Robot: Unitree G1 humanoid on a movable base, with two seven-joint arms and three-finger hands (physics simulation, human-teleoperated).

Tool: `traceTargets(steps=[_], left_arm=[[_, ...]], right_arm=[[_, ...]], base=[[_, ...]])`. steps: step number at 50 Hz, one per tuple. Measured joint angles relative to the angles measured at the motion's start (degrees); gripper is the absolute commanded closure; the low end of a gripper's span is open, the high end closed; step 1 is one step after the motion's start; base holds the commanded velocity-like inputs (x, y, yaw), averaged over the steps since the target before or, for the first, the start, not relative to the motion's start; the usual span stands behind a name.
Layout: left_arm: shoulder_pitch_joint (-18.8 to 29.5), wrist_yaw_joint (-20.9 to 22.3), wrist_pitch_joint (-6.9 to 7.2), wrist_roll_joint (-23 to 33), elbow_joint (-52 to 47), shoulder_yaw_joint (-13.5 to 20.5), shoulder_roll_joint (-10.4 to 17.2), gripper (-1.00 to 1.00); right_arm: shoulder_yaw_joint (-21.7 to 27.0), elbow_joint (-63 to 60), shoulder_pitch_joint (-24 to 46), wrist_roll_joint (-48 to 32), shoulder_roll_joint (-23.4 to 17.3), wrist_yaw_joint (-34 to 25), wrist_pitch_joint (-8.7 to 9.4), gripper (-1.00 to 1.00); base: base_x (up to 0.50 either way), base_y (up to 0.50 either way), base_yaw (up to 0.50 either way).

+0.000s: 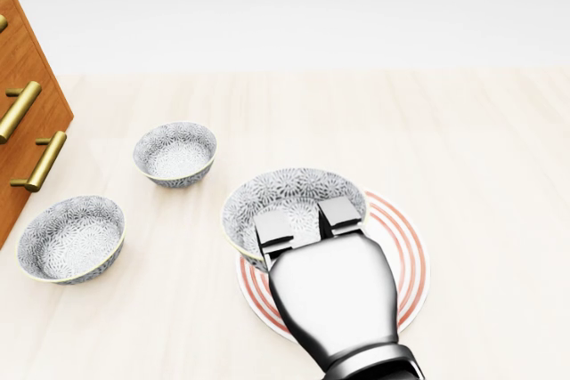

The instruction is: Put the bowl at the front on the plate.

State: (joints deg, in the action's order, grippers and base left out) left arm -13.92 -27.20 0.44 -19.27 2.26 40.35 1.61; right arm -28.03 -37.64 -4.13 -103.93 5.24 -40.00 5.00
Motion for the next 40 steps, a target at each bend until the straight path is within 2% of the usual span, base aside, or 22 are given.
traceTargets(steps=[14,24,40], left_arm=[[0.01,0.07,-0.37,-0.02,0.17,-0.04,-0.01,-1.00],[-0.06,0.12,-0.59,-0.07,0.25,-0.14,0.01,-1.00],[-0.10,0.18,-0.75,0.00,0.20,-0.14,-0.06,-1.00]], right_arm=[[1.78,2.88,-3.48,0.71,-2.42,1.64,0.00,1.00],[3.17,7.49,-4.74,3.97,-3.45,7.45,0.00,1.00],[2.96,5.88,-7.77,7.99,-4.85,19.30,0.00,1.00]], base=[[0.00,0.00,0.00],[0.00,0.00,0.00],[0.00,0.00,0.00]])
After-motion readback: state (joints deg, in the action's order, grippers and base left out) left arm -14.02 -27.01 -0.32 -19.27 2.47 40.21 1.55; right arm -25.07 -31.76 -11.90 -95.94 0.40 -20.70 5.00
